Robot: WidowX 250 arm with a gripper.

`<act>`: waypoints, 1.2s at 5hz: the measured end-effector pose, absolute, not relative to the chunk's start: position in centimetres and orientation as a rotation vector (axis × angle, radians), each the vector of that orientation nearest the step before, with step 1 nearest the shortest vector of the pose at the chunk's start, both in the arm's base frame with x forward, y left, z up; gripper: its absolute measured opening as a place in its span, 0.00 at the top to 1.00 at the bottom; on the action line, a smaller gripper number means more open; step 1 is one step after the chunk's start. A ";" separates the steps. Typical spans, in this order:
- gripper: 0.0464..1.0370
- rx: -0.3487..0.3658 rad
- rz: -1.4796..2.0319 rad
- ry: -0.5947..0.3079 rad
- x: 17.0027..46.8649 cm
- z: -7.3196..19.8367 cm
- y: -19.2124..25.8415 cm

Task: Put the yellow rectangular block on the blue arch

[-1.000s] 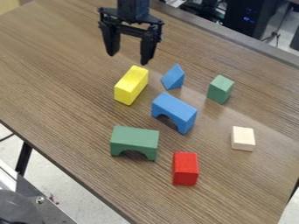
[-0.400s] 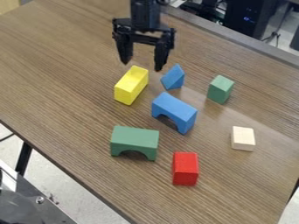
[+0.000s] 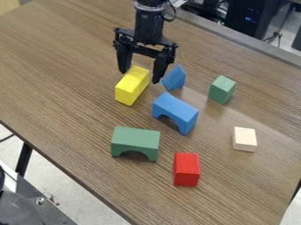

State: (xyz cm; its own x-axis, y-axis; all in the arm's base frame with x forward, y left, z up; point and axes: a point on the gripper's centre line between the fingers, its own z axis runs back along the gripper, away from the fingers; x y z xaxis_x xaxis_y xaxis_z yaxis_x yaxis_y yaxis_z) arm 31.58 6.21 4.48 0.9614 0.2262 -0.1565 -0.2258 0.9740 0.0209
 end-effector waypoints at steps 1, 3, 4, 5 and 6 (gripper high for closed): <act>0.08 0.009 0.230 0.178 31.3 4.6 6.3; 0.52 -0.036 0.220 0.197 31.2 4.2 6.0; 0.52 -0.041 0.208 0.207 31.1 4.2 5.9; 0.52 -0.066 0.191 0.195 31.1 5.1 5.5; 0.52 -0.056 0.160 0.122 31.3 8.0 5.2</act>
